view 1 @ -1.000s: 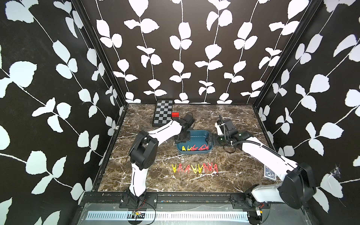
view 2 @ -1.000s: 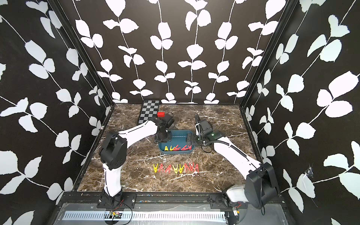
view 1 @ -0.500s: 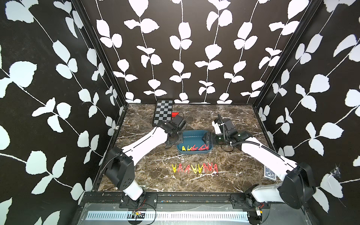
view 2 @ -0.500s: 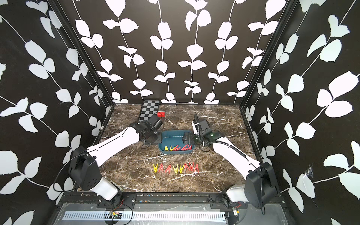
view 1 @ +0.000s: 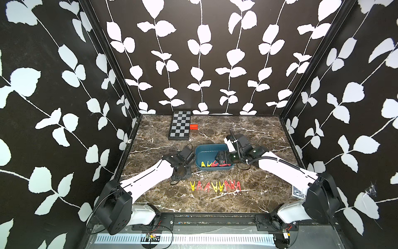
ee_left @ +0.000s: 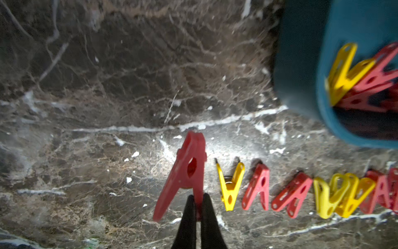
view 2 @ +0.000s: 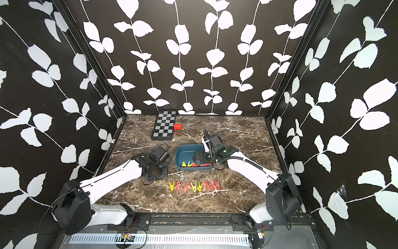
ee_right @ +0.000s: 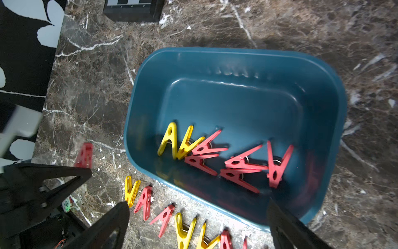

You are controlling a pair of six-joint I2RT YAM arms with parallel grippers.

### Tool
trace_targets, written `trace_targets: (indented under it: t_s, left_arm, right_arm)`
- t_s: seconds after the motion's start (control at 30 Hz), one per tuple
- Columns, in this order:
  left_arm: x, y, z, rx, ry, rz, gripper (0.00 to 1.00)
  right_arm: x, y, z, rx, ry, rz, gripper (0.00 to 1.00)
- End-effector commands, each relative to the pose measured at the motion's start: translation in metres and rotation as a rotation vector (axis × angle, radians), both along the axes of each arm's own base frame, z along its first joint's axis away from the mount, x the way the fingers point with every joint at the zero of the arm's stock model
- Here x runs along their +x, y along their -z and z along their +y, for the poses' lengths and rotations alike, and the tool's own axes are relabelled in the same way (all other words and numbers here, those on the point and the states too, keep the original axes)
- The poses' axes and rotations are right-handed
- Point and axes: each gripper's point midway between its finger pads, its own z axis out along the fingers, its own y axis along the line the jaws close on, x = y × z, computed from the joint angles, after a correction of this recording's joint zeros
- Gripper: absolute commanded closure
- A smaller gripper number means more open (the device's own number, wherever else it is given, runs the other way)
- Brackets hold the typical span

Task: Take the clothespins out of the storage box
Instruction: Place the clothespin at the center of the board.

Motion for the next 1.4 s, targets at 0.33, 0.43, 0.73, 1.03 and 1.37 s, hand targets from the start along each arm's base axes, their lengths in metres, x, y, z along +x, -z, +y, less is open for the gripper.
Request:
trace_targets:
  t_s: [0.33, 0.43, 0.73, 1.03, 1.37]
  left_arm:
    - [-0.023, 0.04, -0.022, -0.12, 0.014, 0.086, 0.96]
    - [-0.03, 0.046, -0.02, -0.116, 0.0, 0.112, 0.96]
    - [-0.05, 0.048, -0.011, -0.065, -0.01, 0.166, 0.96]
    - [-0.057, 0.051, -0.011, -0.065, -0.007, 0.192, 0.93]
    - [-0.053, 0.049, -0.014, -0.069, -0.002, 0.184, 0.78]
  right_arm:
    - [-0.003, -0.01, 0.003, -0.008, 0.014, -0.026, 0.01]
    - [-0.004, -0.009, 0.003, -0.011, 0.014, -0.023, 0.01]
    - [-0.005, -0.008, 0.002, -0.016, 0.011, -0.021, 0.01]
    - [-0.006, -0.006, 0.002, -0.017, 0.011, -0.016, 0.01]
    - [-0.005, -0.003, 0.003, -0.022, 0.01, -0.013, 0.01]
